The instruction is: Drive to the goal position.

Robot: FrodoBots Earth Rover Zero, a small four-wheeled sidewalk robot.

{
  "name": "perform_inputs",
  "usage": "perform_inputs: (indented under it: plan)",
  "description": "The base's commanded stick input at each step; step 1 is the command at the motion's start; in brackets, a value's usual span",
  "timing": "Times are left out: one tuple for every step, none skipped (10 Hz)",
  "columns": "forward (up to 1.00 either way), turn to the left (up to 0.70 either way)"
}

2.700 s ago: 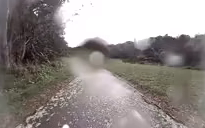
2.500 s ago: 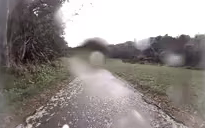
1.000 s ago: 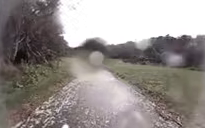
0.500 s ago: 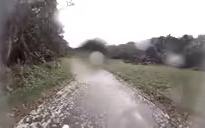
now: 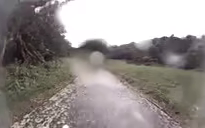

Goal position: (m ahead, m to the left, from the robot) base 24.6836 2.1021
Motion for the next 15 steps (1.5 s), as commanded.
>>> perform_inputs:
  plan:
    - [0.70,0.03]
    - [0.70,0.00]
    - [0.70,0.00]
    - [0.70,0.00]
    - [0.70,0.00]
    - [0.70,0.00]
    - [0.70,0.00]
    - [0.70,0.00]
    - [0.70,0.00]
    - [0.70,0.00]
    - [0.70,0.00]
    - [0.70,0.00]
    - [0.70,0.00]
    - [0.70,0.00]
    - [0.70,0.00]
